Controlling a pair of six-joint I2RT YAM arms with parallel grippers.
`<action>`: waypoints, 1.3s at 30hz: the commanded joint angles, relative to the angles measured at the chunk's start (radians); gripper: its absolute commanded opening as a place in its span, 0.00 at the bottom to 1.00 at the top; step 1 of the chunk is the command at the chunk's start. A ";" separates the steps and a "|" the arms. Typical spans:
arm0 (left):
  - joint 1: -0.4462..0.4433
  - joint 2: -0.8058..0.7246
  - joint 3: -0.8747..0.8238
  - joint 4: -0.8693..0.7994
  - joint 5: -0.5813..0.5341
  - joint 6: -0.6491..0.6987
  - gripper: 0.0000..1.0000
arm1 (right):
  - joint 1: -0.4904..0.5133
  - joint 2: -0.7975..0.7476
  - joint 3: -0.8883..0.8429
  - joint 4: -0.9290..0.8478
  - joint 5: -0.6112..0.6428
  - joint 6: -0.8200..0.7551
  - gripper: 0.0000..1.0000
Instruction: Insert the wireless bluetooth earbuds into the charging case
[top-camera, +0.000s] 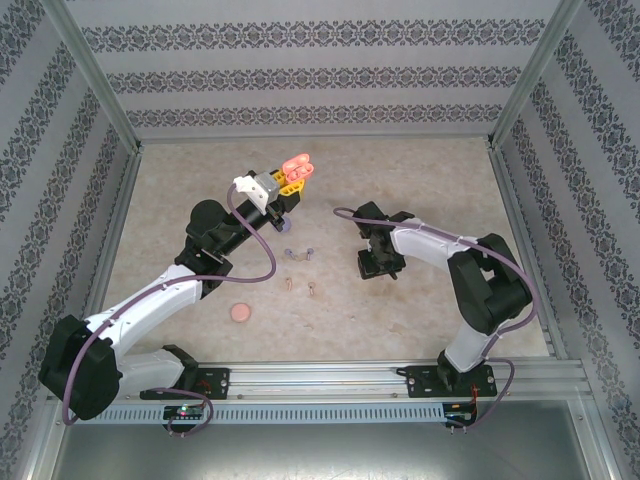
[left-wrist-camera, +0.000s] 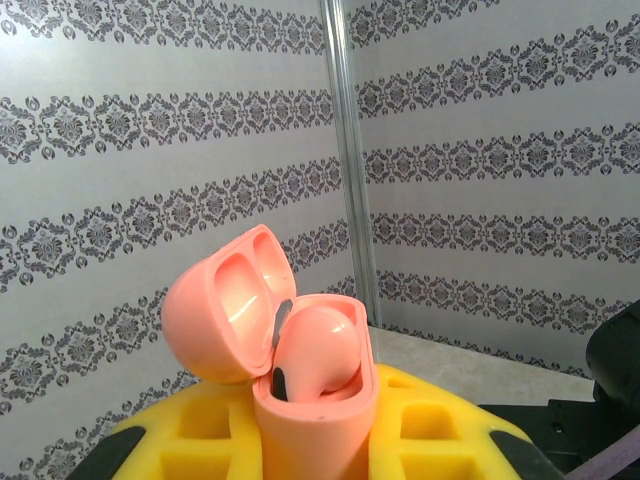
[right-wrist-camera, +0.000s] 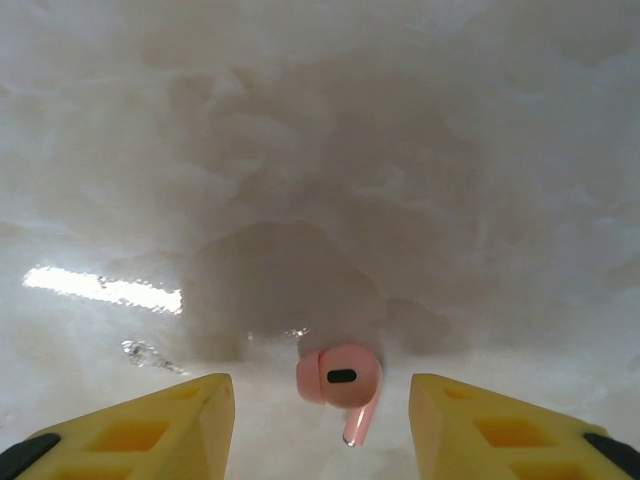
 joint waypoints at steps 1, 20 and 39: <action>-0.009 -0.007 0.000 0.012 0.008 0.010 0.00 | -0.017 0.022 0.019 -0.017 0.028 -0.011 0.49; -0.008 0.007 0.001 0.020 0.008 0.006 0.00 | -0.024 0.054 0.021 -0.011 0.004 0.011 0.42; -0.008 0.009 -0.003 0.027 0.011 -0.004 0.00 | -0.018 0.054 0.019 -0.023 0.003 0.079 0.32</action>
